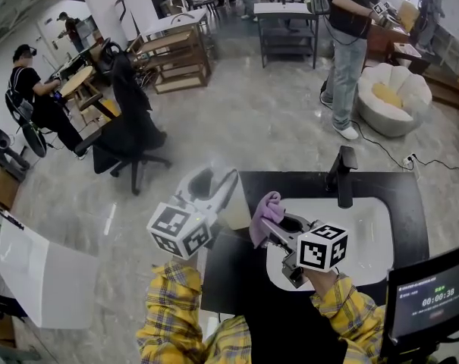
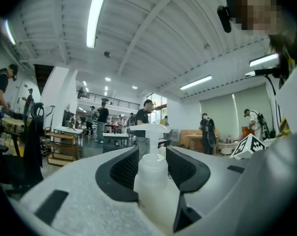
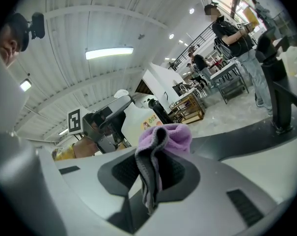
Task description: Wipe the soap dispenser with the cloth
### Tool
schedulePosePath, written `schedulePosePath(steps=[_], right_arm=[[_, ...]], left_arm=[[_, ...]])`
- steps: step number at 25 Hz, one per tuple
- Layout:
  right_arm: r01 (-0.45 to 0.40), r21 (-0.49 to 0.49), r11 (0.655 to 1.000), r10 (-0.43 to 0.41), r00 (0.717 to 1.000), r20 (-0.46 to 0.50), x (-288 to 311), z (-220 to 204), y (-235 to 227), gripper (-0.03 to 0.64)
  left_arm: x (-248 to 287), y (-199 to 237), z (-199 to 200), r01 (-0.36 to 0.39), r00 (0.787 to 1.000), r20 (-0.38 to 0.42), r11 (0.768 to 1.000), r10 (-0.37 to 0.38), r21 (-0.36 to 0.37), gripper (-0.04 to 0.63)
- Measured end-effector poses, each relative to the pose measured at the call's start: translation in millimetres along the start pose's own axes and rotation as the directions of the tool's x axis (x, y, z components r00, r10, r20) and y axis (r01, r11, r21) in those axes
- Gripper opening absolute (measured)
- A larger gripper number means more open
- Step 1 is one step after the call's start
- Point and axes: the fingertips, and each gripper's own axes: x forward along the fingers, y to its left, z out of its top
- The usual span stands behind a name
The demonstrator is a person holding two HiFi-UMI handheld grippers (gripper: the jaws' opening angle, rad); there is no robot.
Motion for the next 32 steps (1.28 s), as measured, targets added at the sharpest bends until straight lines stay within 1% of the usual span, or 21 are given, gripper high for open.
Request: schedulePosePath(steps=[3, 6, 12, 15, 19, 22, 24, 25, 26, 27, 29, 32], right_arm=[[-0.001, -0.014, 1.0, 0.001, 1.0, -0.001, -0.7, 1.6, 1.0, 0.08], [0.001, -0.026, 1.0, -0.001, 1.0, 0.002, -1.2, 5.1, 5.2, 0.08], [0.023, -0.037, 0.999, -0.023, 1.0, 0.01, -7.2, 7.5, 3.5, 0.08], [0.038, -0.03, 0.999, -0.037, 0.999, 0.014, -8.3, 10.1, 2.8, 0.08], [0.049, -0.015, 0.999, -0.049, 0.998, 0.027, -12.3, 9.9, -4.0, 0.08], [0.057, -0.013, 0.998, -0.057, 0.998, 0.03, -15.4, 10.1, -6.7, 0.08], [0.054, -0.006, 0.999, -0.054, 0.998, 0.032, -15.6, 11.0, -6.1, 0.08], [0.051, -0.005, 0.999, -0.051, 0.998, 0.033, -15.3, 11.9, -5.2, 0.08], [0.049, -0.007, 0.999, -0.049, 0.998, 0.033, -14.8, 12.9, -4.0, 0.08], [0.047, -0.008, 0.999, -0.046, 0.998, 0.033, -14.0, 13.8, -2.8, 0.08], [0.039, -0.01, 0.999, -0.039, 0.999, 0.031, -11.5, 14.7, 0.1, 0.08], [0.026, -0.012, 1.0, -0.025, 0.999, 0.023, -8.3, 13.6, 3.5, 0.08]], left_arm=[[-0.3, -1.8, -0.4, 0.093, 0.995, 0.02, 0.995, -0.093, -0.022, 0.163], [-2.0, -1.5, 1.9, 0.173, 0.985, 0.029, 0.985, -0.172, -0.025, 0.161], [-3.0, -4.5, 2.7, 0.318, 0.947, 0.056, 0.948, -0.317, -0.025, 0.163], [-4.4, -2.8, 5.6, 0.386, 0.921, 0.069, 0.922, -0.384, -0.02, 0.161], [-3.7, -4.9, 1.5, 0.488, 0.871, 0.077, 0.873, -0.486, -0.014, 0.161], [-3.6, -7.3, -0.2, 0.539, 0.841, 0.066, 0.842, -0.537, -0.019, 0.163], [-3.3, -8.0, -0.3, 0.559, 0.828, 0.06, 0.829, -0.557, -0.022, 0.163], [-2.9, -8.4, 0.2, 0.561, 0.827, 0.06, 0.828, -0.559, -0.021, 0.163], [-2.5, -8.7, 0.9, 0.556, 0.83, 0.062, 0.831, -0.554, -0.02, 0.163], [-2.1, -8.8, 1.6, 0.545, 0.837, 0.065, 0.838, -0.543, -0.018, 0.163], [-1.9, -8.2, 2.6, 0.503, 0.863, 0.065, 0.864, -0.501, -0.008, 0.163], [-0.7, -7.0, 2.6, 0.406, 0.913, 0.023, 0.914, -0.407, 0.023, 0.167]])
